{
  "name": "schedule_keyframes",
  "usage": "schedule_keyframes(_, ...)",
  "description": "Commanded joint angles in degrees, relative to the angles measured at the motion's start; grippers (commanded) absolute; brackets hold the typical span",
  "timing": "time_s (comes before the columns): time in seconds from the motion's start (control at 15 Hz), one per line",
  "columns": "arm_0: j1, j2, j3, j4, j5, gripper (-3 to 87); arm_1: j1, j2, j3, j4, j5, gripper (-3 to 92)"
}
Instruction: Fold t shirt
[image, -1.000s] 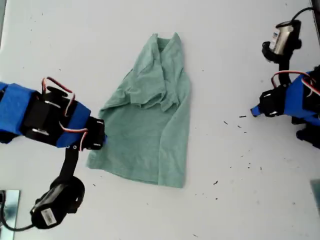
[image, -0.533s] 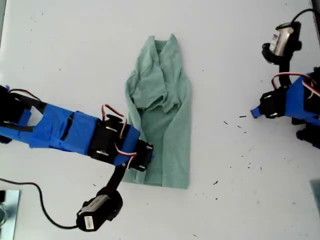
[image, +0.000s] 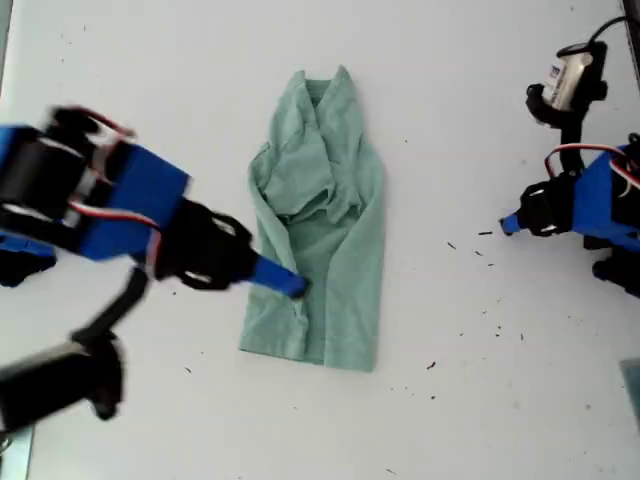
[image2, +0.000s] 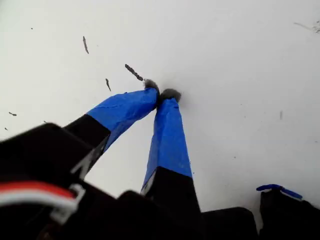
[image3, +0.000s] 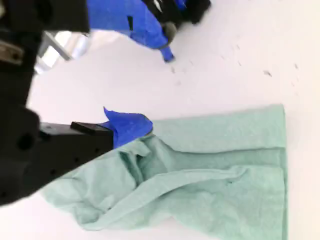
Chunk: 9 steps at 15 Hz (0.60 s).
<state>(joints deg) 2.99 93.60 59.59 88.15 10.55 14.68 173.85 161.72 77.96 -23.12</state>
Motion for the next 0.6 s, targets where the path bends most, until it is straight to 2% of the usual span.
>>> schedule_keyframes(0.0,-4.13,36.30,26.28,1.14,-5.19,0.6,0.26,0.62,-0.44,0.26,-0.09,2.5)
schedule_keyframes(0.13,-2.55,56.95,57.13,-3.87,-12.92,-0.1,-0.44,0.62,-0.35,0.53,0.79,2.5)
schedule_keyframes(0.27,6.33,78.31,93.34,-24.87,-23.12,-0.1,-1.58,0.62,0.26,0.53,2.11,2.5)
schedule_keyframes(0.33,9.40,94.04,111.01,-29.36,-30.32,-0.1,-2.11,0.62,0.62,0.44,2.55,2.5)
schedule_keyframes(0.4,7.82,109.42,120.41,-27.60,-28.48,-0.1,-2.46,0.62,0.79,0.44,2.99,2.5)
schedule_keyframes(0.53,4.39,97.47,115.58,-28.30,-26.02,-0.2,-2.55,0.26,0.35,0.70,3.43,2.5)
